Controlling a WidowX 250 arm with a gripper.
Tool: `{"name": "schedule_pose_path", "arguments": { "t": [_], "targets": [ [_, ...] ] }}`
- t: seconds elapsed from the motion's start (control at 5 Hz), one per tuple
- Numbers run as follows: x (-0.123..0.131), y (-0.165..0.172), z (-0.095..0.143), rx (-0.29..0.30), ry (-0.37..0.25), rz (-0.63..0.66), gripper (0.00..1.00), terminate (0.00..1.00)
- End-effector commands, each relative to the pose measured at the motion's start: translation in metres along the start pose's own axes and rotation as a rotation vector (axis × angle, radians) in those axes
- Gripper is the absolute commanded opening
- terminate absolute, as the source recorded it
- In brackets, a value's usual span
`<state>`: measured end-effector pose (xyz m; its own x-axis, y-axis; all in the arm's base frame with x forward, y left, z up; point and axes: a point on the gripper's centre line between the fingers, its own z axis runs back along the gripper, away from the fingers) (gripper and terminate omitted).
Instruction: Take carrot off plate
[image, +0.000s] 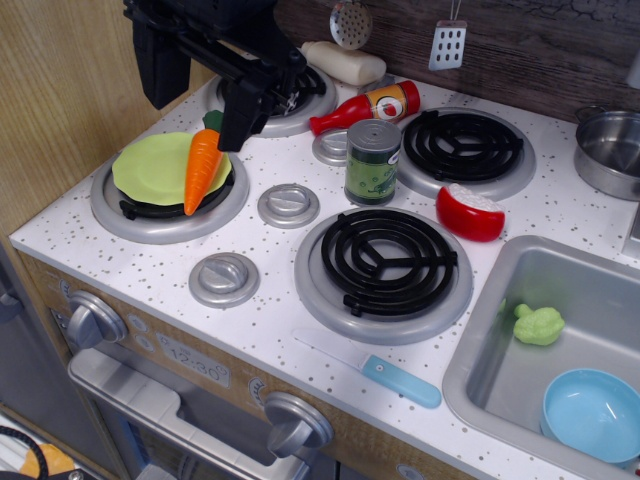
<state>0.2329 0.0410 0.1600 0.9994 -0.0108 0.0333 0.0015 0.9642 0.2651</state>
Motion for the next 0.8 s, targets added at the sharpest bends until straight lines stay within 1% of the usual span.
{"name": "schedule_pose_path", "arguments": {
  "t": [0.0, 0.2, 0.4, 0.6],
  "targets": [
    [0.0, 0.0, 0.0, 0.0, 0.0, 0.0, 1.0, 0.0],
    [0.025, 0.014, -0.015, 0.008, -0.001, 0.087, 1.0, 0.0],
    [0.059, 0.028, -0.038, 0.048, -0.05, 0.188, 1.0, 0.0],
    [0.089, 0.042, -0.07, 0.059, -0.114, 0.303, 1.0, 0.0]
  ]
}}
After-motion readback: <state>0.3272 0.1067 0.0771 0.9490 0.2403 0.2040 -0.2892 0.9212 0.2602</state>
